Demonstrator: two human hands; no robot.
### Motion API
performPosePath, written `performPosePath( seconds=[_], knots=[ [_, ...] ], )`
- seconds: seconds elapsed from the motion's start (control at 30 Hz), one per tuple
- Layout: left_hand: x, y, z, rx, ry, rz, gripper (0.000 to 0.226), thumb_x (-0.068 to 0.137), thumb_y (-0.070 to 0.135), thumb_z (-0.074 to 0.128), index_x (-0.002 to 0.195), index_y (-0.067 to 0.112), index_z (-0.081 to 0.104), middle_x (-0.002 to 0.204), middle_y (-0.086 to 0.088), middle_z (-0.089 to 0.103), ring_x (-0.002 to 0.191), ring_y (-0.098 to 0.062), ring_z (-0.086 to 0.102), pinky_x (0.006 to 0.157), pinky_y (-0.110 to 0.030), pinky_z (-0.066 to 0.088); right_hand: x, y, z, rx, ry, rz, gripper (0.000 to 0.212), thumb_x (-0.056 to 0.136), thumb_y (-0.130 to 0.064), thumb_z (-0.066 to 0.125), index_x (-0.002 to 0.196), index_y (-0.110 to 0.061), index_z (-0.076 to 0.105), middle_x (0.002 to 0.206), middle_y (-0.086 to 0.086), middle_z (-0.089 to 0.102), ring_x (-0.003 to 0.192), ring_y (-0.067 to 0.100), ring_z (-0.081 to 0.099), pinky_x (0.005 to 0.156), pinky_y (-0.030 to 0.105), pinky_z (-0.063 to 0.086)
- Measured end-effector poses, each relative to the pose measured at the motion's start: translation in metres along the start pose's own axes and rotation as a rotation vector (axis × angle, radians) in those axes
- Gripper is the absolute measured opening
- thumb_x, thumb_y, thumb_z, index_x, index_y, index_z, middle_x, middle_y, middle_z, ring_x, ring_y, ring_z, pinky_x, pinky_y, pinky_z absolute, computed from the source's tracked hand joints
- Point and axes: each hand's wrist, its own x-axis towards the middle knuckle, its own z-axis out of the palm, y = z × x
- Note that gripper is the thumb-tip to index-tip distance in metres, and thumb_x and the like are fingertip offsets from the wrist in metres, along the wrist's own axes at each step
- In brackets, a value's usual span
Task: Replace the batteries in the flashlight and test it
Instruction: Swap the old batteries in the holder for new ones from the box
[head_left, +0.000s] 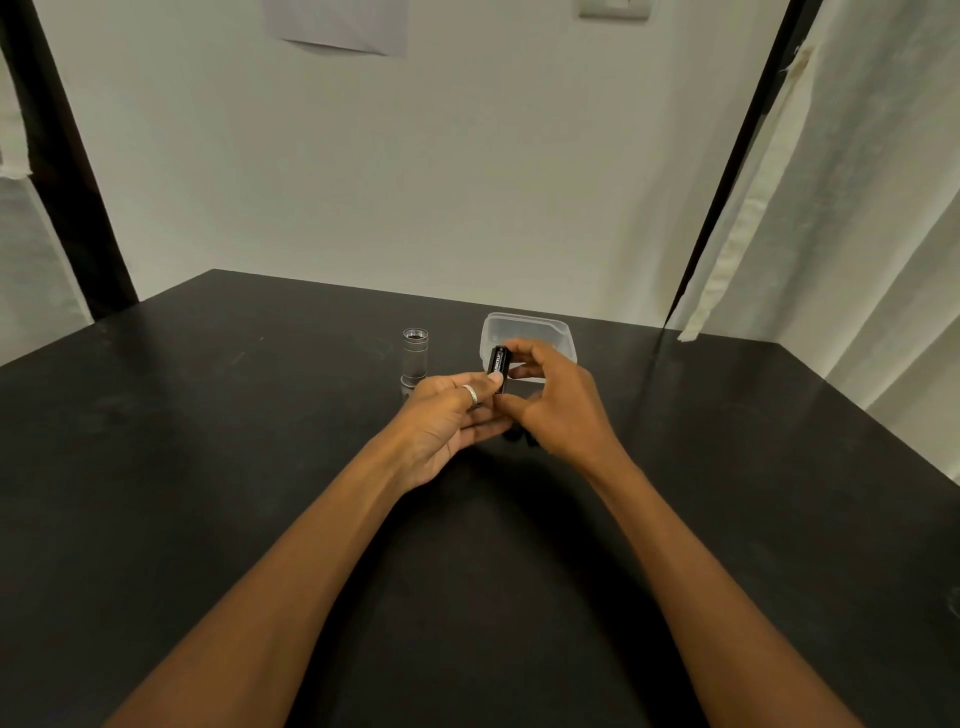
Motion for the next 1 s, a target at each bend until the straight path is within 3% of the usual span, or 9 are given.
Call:
performPosePath(
  seconds=[0.17,0.33,0.47,0.6,0.83,1.0],
  knots=[
    [-0.001,0.000,-0.001,-0.020,-0.019,0.014,0.021,0.099,0.018,0.064,0.106,0.005,0.079,0.088,-0.011,0.077,0.093,-0.021,0.076,0.082,-0.032,0.061,0.000,0.000,0.000,0.022,-0.005,-0.009,0.060,0.082,-0.011,0.083,0.137,-0.019,0.059,0.129,-0.005,0.064,0.109,0.002,0.061,0.087,0.032,0.061],
    [-0.005,0.003,0.001,-0.071,-0.068,-0.014,0.024,0.102,0.019,0.059,0.114,0.003,0.073,0.084,-0.007,0.076,0.096,-0.023,0.076,0.085,-0.035,0.061,0.000,0.002,-0.002,0.014,0.009,-0.045,0.060,0.083,-0.013,0.082,0.139,-0.020,0.059,0.129,-0.010,0.061,0.105,-0.010,0.058,0.084,0.025,0.059],
    [-0.003,0.003,0.003,-0.057,-0.012,-0.008,0.027,0.100,0.023,0.063,0.118,0.005,0.072,0.089,-0.007,0.076,0.095,-0.019,0.075,0.082,-0.033,0.060,0.001,0.007,0.000,-0.054,0.013,-0.105,0.060,0.086,-0.019,0.081,0.141,-0.021,0.057,0.135,-0.006,0.058,0.110,0.000,0.057,0.078,0.014,0.053],
    [0.000,0.003,0.001,-0.045,0.051,0.024,0.028,0.100,0.019,0.063,0.123,0.005,0.069,0.087,-0.002,0.075,0.079,-0.010,0.072,0.079,-0.030,0.060,0.001,0.009,0.001,-0.112,-0.010,-0.130,0.066,0.085,-0.023,0.082,0.146,-0.018,0.054,0.139,-0.001,0.055,0.116,0.008,0.055,0.092,0.034,0.057],
    [0.000,0.001,0.000,-0.045,0.051,0.021,0.024,0.104,0.014,0.054,0.118,0.004,0.071,0.091,-0.007,0.075,0.076,-0.007,0.068,0.075,-0.026,0.059,0.001,0.010,0.003,-0.055,0.004,-0.104,0.075,0.082,-0.022,0.085,0.148,-0.021,0.049,0.139,-0.004,0.057,0.115,0.006,0.058,0.077,0.019,0.055],
    [0.000,0.002,0.001,-0.066,0.053,0.006,0.027,0.105,0.016,0.052,0.120,0.004,0.071,0.096,-0.010,0.076,0.080,-0.010,0.072,0.076,-0.028,0.060,0.001,0.010,0.005,-0.028,0.008,-0.100,0.075,0.082,-0.018,0.085,0.147,-0.022,0.049,0.138,-0.005,0.058,0.115,0.007,0.058,0.074,0.015,0.055]
  ],
)
